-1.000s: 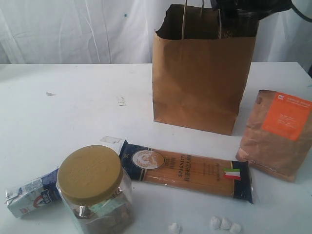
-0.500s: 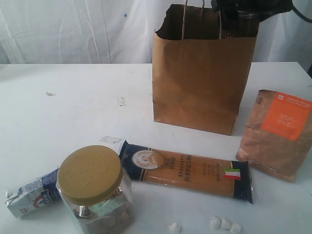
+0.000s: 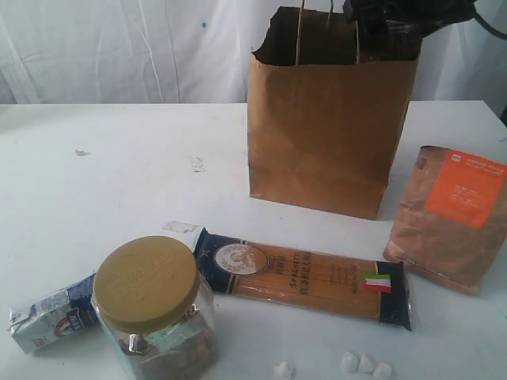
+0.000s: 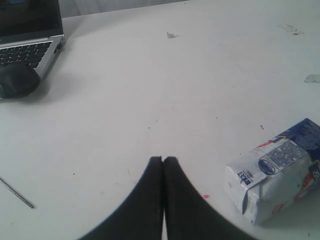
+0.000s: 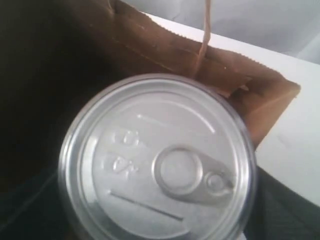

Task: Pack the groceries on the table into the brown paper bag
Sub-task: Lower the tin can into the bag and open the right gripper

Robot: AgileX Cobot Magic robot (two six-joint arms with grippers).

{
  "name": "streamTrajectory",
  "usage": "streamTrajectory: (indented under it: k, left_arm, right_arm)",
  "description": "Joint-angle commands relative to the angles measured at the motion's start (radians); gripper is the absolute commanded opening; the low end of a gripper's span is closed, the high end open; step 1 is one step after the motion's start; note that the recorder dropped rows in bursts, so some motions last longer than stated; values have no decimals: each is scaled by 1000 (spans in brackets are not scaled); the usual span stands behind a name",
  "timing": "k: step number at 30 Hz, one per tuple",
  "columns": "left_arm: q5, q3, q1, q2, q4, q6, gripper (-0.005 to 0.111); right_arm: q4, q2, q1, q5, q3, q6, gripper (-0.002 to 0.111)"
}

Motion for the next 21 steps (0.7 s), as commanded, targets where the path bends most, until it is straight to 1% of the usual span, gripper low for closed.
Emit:
streamTrajectory:
  k: [1, 13, 15, 18, 21]
  left_arm:
    - [-1, 4, -6, -5, -9, -4, 0]
    - [-1, 4, -6, -5, -9, -4, 0]
    - [-1, 4, -6, -5, -9, -4, 0]
    - [-1, 4, -6, -5, -9, -4, 0]
    - [-1, 4, -6, -5, -9, -4, 0]
  right_arm:
    - [-3, 20, -3, -35, 0, -10, 76]
    - [2, 31, -3, -18, 0, -10, 76]
    - [28, 26, -3, -29, 0, -10, 76]
    - [111, 9, -3, -80, 0, -10, 76]
    - [211, 2, -3, -89, 0, -45, 76]
